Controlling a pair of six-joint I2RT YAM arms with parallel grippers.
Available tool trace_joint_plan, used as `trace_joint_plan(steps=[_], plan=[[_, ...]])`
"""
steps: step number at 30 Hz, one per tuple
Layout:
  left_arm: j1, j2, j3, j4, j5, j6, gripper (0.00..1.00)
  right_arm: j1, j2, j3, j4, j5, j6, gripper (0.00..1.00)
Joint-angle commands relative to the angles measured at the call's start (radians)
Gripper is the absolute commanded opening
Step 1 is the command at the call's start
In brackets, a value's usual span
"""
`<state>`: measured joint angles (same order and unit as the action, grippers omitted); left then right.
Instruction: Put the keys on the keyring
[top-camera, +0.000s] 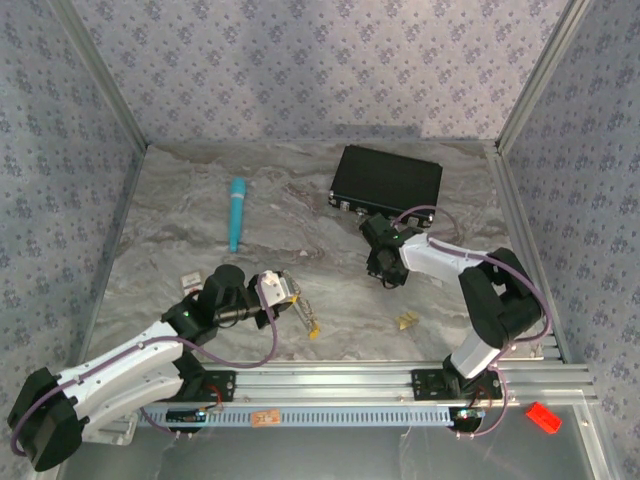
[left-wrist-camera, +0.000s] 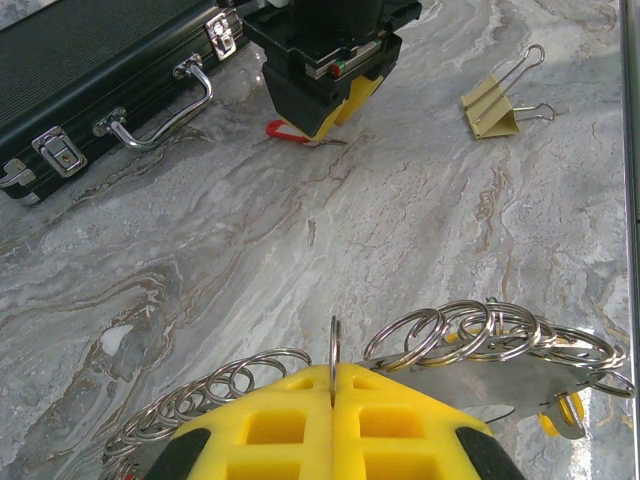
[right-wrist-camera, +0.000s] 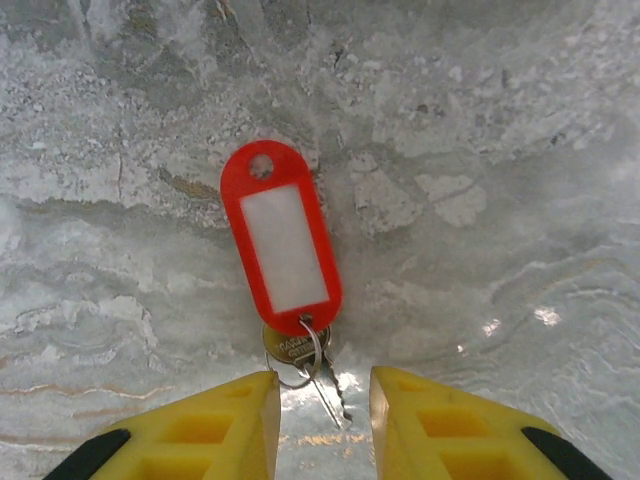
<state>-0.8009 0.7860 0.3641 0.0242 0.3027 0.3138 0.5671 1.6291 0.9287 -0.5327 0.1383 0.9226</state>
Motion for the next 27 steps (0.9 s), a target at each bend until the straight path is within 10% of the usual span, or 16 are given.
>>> trace_joint_plan(steps=[1, 27], plan=[[-0.007, -0.021, 0.030, 0.023, 0.030, 0.013, 0.00, -0.005, 0.015, 0.018, 0.017, -0.008, -0.001, 0.31], [-0.007, -0.023, 0.029, 0.021, 0.032, 0.013, 0.00, -0.021, 0.041, 0.035, 0.025, -0.001, -0.013, 0.10]])
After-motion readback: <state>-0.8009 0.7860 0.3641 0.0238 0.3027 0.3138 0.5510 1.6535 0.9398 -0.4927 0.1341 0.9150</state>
